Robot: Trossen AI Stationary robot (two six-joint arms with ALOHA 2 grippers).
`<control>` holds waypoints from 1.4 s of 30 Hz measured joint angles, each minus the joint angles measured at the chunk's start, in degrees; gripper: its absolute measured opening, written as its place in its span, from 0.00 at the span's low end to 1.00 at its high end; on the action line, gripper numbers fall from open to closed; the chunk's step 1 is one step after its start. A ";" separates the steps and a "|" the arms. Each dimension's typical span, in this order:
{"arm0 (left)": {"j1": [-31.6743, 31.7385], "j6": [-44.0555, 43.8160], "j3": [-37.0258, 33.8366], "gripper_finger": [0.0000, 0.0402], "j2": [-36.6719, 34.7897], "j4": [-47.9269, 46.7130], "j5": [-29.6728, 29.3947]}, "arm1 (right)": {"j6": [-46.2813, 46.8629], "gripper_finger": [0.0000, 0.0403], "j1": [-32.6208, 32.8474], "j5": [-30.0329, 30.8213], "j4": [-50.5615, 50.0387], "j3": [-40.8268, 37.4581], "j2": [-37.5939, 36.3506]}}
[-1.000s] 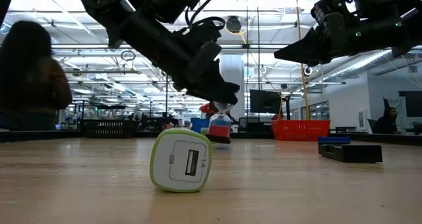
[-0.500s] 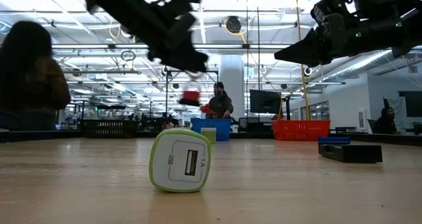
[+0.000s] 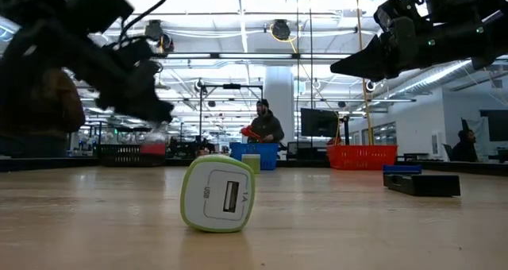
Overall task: Pick & Place Office items
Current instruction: Put the pink hourglass into the black basket
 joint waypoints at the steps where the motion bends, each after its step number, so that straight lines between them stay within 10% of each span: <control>1: 0.00 -0.70 -1.78 0.43 -0.43 1.45 -0.16 | -0.01 0.01 0.00 -0.02 0.08 0.00 0.00; 25: 0.04 -2.10 -7.45 0.59 -1.36 5.83 1.55 | 0.00 0.01 0.00 0.00 0.41 0.00 0.00; 42: 0.13 1.17 0.85 0.83 -1.84 -5.83 2.84 | 0.00 0.01 0.00 -0.01 0.38 0.00 0.00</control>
